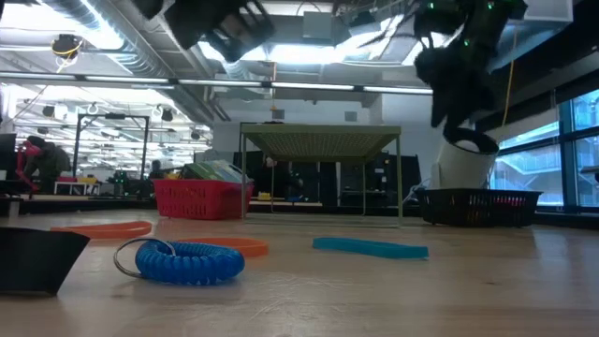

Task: Pick & Place Office Desk Supplies
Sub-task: Put the blue spring rubber band into the yellow bin

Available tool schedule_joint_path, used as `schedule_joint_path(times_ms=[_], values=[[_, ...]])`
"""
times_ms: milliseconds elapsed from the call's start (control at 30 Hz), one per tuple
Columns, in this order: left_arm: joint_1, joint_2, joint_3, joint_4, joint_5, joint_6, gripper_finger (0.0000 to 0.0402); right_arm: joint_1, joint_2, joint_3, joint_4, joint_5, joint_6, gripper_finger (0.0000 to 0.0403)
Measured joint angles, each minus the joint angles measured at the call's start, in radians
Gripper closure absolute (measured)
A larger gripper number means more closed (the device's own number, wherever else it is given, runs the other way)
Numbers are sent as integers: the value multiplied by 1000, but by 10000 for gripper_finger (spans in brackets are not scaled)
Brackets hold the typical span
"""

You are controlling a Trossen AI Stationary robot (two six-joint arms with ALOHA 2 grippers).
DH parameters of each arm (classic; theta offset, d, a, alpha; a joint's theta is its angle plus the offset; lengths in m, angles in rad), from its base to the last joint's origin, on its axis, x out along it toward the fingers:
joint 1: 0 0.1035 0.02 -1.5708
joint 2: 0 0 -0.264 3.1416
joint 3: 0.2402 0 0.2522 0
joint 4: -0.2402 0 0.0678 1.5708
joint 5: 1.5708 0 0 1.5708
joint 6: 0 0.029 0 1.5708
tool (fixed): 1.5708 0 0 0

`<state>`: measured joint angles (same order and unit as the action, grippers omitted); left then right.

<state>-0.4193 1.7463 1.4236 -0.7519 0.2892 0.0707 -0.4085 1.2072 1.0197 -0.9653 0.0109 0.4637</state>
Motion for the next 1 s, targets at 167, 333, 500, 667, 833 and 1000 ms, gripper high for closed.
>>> schedule_joint_path(times_ms=[167, 333, 500, 667, 833, 1000], values=[[-58, 25, -1, 31, -118, 44, 300, 39, 0, 79, -2, 0, 9, 206], [-74, 72, -1, 108, -148, 20, 300, 77, 0, 144, -8, 0, 19, 206], [-73, 132, -1, 173, -151, -8, 300, 105, 0, 187, -21, 0, 24, 206], [-86, 202, -1, 219, -149, -11, 300, 131, 0, 212, -50, 0, 26, 206], [-91, 260, -1, 232, -166, -8, 299, 153, 0, 213, -74, 0, 26, 206], [-93, 297, -1, 243, -204, -21, 294, 170, 0, 213, -80, 0, 26, 206]])
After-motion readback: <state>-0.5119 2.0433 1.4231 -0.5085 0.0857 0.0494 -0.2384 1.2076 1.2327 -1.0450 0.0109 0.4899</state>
